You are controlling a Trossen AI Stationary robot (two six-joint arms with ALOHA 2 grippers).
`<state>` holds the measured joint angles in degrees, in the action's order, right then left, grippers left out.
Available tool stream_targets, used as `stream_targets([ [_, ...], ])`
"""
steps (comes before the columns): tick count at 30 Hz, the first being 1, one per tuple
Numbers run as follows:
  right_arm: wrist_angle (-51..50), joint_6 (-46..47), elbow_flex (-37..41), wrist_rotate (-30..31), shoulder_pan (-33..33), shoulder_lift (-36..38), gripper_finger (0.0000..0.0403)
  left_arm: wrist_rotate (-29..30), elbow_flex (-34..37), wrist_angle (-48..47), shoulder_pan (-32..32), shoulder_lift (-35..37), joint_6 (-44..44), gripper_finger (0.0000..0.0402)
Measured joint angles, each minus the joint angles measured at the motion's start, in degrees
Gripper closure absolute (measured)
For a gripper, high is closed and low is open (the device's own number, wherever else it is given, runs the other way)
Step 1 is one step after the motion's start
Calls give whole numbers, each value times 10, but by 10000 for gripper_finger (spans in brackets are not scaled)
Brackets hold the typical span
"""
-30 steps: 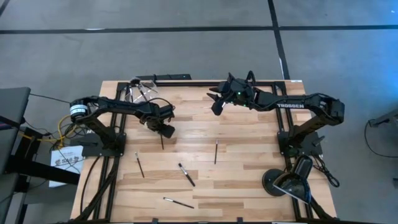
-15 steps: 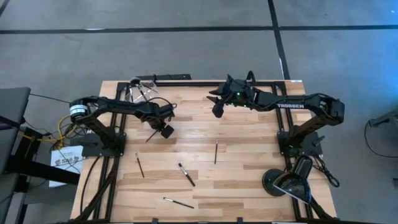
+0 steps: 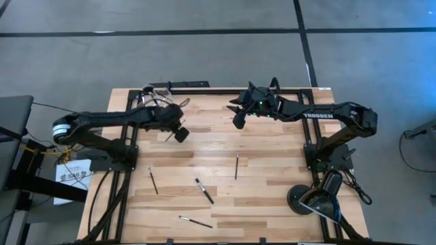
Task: Put items in baskets/containers
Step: Put the eyeshadow brush into the transparent bin
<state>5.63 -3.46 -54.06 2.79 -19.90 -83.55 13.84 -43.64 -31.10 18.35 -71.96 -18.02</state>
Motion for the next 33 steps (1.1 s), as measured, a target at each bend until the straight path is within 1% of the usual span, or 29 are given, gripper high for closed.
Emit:
stream_targets([
  [6,-11,4,0,0,0,0,295,86,0,36,27,97,17,396],
  [10,-14,4,0,0,0,0,295,127,28,123,54,147,44,396],
  [16,-19,4,0,0,0,0,295,128,122,323,113,190,75,397],
  [22,-21,0,0,0,0,0,295,127,229,550,175,193,94,397],
  [24,-22,0,0,0,0,0,295,128,257,606,196,193,89,397],
  [27,-22,0,0,0,0,0,295,120,276,623,217,193,88,397],
  [31,-20,-7,0,2,-2,0,295,62,286,616,220,193,76,396],
  [33,-14,-10,0,2,-6,0,295,46,286,607,216,193,71,396],
])
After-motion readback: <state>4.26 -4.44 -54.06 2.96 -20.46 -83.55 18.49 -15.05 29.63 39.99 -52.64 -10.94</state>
